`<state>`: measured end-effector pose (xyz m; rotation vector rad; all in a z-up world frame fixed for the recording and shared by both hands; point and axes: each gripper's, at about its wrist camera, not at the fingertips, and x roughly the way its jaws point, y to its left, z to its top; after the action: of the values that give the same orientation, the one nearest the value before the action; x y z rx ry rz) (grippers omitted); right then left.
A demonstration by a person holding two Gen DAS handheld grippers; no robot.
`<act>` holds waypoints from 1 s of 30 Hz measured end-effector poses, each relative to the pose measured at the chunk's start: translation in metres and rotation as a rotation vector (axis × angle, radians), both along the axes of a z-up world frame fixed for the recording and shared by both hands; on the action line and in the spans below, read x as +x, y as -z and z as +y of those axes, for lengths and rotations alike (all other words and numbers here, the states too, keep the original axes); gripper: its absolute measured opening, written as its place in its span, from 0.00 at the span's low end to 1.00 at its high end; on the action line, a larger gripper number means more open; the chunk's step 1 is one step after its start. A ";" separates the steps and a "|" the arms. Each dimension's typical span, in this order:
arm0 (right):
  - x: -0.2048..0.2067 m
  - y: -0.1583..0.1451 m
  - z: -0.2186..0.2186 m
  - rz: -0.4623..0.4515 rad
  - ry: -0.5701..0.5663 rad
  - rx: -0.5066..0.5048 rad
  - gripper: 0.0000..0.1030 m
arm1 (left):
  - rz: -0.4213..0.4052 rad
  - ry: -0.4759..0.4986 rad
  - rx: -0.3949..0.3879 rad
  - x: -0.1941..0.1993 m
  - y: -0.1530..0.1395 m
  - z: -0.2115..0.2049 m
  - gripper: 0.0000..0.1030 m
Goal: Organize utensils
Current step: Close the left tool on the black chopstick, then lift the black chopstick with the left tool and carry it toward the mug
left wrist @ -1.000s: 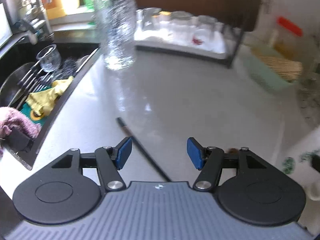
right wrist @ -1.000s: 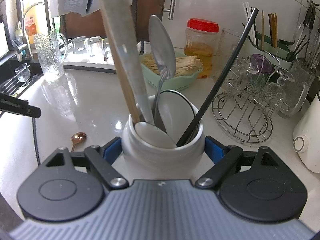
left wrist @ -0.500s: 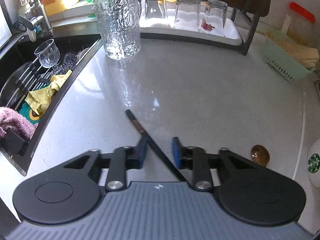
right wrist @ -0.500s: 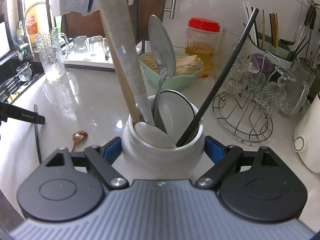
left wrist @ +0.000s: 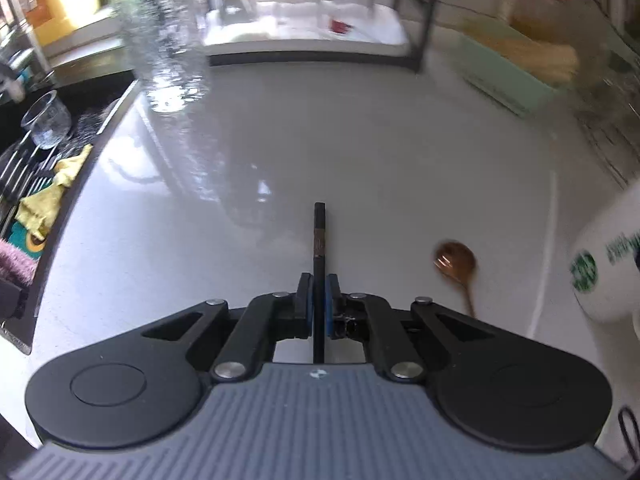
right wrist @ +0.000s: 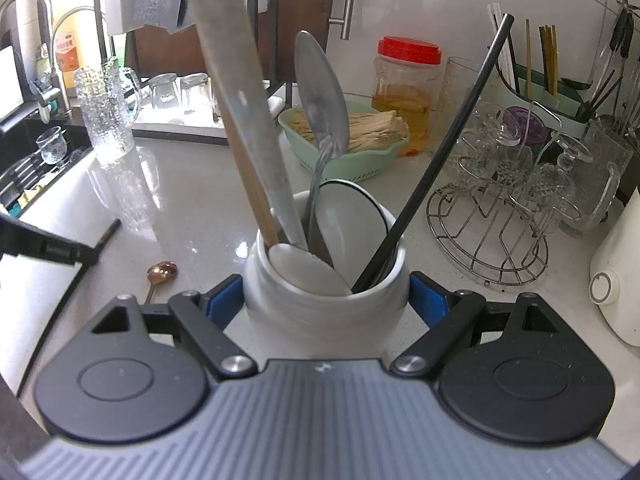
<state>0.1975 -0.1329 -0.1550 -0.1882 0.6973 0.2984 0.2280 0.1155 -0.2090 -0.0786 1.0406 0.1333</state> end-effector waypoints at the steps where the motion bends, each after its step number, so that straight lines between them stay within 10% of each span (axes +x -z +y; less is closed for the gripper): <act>1: 0.000 0.000 0.000 -0.001 0.003 0.000 0.87 | 0.003 0.015 0.000 -0.001 0.000 -0.003 0.06; 11: -0.003 0.000 0.001 0.000 0.018 0.002 0.87 | 0.016 0.089 -0.010 -0.003 0.000 -0.018 0.09; 14: -0.005 0.000 0.001 0.000 0.020 0.003 0.87 | 0.019 0.077 -0.010 0.002 0.001 -0.015 0.29; 30: -0.015 0.001 0.005 -0.002 0.053 0.004 0.87 | 0.073 0.179 0.018 0.037 -0.002 -0.011 0.28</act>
<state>0.1821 -0.1280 -0.1563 -0.1661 0.6984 0.2492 0.2655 0.1043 -0.2066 0.0363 1.1139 -0.0176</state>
